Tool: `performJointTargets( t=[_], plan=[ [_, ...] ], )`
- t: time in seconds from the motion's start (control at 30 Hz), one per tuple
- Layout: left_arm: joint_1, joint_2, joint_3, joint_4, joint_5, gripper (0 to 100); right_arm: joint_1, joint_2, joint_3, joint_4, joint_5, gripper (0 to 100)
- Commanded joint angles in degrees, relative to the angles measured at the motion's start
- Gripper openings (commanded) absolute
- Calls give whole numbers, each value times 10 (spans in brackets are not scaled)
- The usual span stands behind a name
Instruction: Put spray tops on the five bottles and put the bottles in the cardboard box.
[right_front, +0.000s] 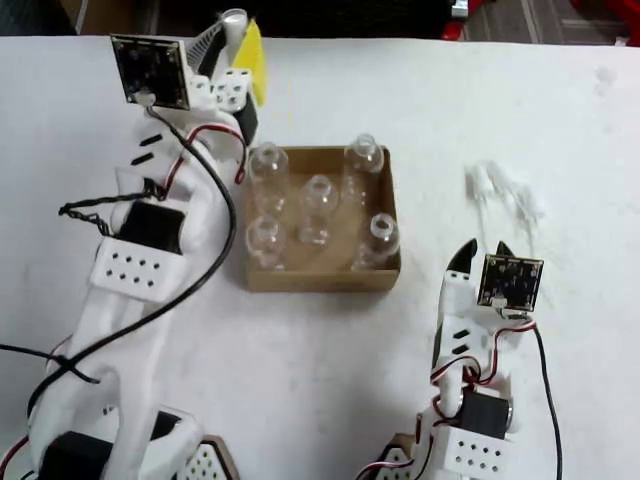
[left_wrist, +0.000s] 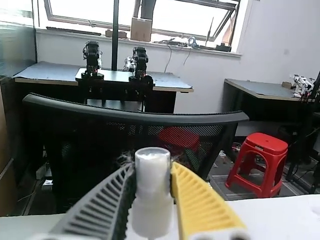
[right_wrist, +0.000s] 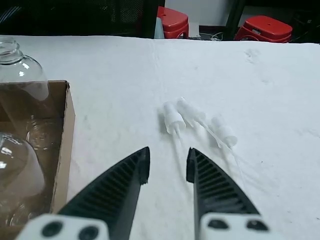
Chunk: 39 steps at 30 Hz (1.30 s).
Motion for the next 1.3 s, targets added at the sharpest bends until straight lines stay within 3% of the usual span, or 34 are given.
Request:
performJointTargets(
  t=[0.0, 1.27],
  plan=[
    [7, 0, -24, -16, 8, 23, -6, 1, 5, 3, -1, 105],
    [33, 64, -28, -79, 4, 23, -5, 1, 5, 3, -1, 105]
  ],
)
